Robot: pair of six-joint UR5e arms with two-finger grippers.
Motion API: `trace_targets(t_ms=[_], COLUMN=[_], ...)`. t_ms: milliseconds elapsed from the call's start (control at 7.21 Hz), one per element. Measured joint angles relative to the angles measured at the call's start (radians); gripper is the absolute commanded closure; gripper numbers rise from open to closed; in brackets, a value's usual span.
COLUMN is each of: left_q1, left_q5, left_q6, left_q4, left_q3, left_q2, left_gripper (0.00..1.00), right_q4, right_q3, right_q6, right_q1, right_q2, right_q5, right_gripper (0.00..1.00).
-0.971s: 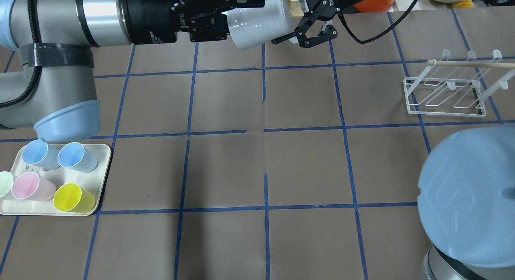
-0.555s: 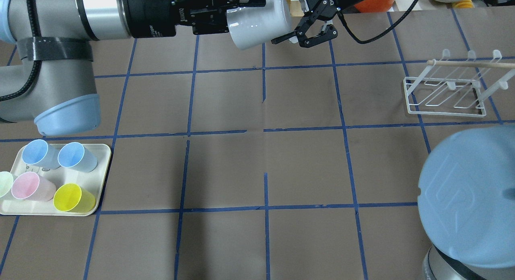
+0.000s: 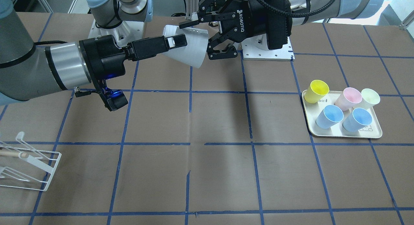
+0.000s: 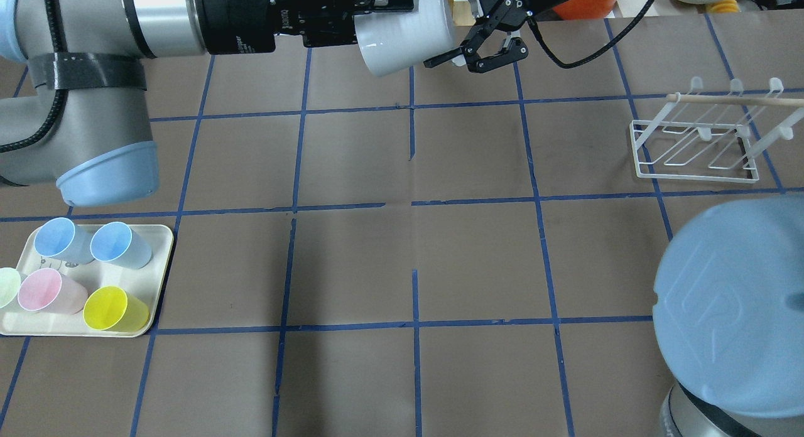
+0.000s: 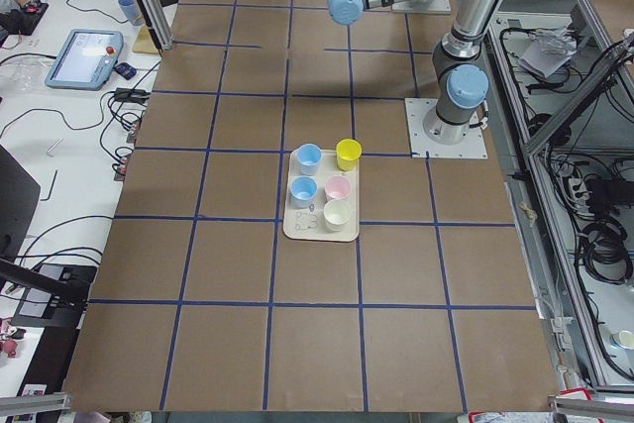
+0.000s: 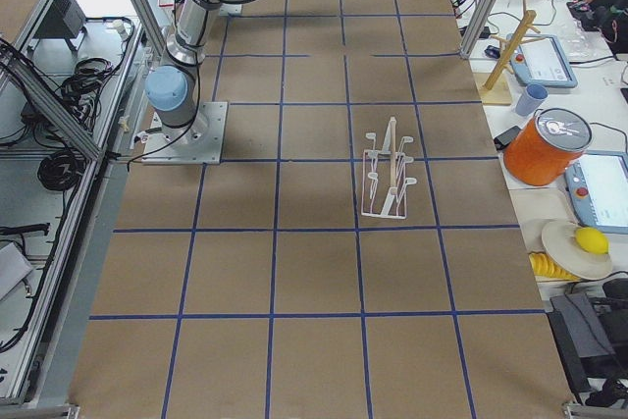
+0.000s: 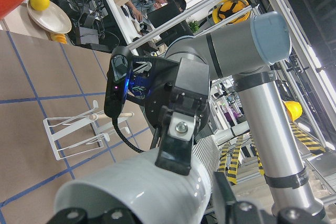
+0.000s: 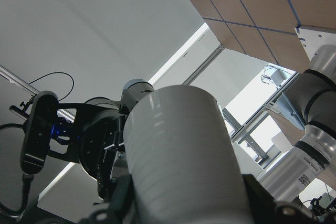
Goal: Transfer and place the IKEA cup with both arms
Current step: 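Open the right gripper and pull it away from the cup, then move the cup over the tray with the left gripper while the right arm withdraws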
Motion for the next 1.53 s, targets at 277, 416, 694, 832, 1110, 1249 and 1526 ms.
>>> trace_targets(t_ms=[277, 416, 694, 832, 1110, 1249, 1526], left_q1=[-0.001, -0.002, -0.003, -0.003, -0.001, 0.005, 0.016], left_q5=[0.001, 0.0, 0.001, 0.003, 0.014, 0.044, 0.195], left_q6=[0.001, 0.001, -0.001, -0.004, -0.007, -0.003, 0.005], left_q4=[-0.001, -0.001, -0.003, -0.006, -0.034, -0.065, -0.12], left_q3=[-0.003, -0.003, -0.004, -0.004, 0.002, 0.013, 0.024], left_q2=[0.005, 0.007, 0.012, 0.017, 0.032, 0.037, 0.041], left_gripper=[0.93, 0.93, 1.0, 1.0, 1.0, 1.0, 1.0], right_q4=[0.0, 0.001, 0.001, 0.001, 0.006, 0.019, 0.03], right_q3=[0.0, 0.0, 0.0, -0.001, -0.005, -0.014, -0.039], right_q6=[0.0, 0.002, 0.008, 0.013, 0.032, 0.052, 0.07], right_q1=[0.0, 0.0, -0.007, -0.018, -0.049, -0.062, -0.108], right_q2=[-0.002, -0.003, -0.003, -0.002, -0.002, -0.003, -0.003], right_q5=[0.0, -0.001, -0.006, -0.01, -0.026, -0.03, -0.05], right_gripper=[0.04, 0.0, 0.0, 0.0, 0.0, 0.0, 0.02])
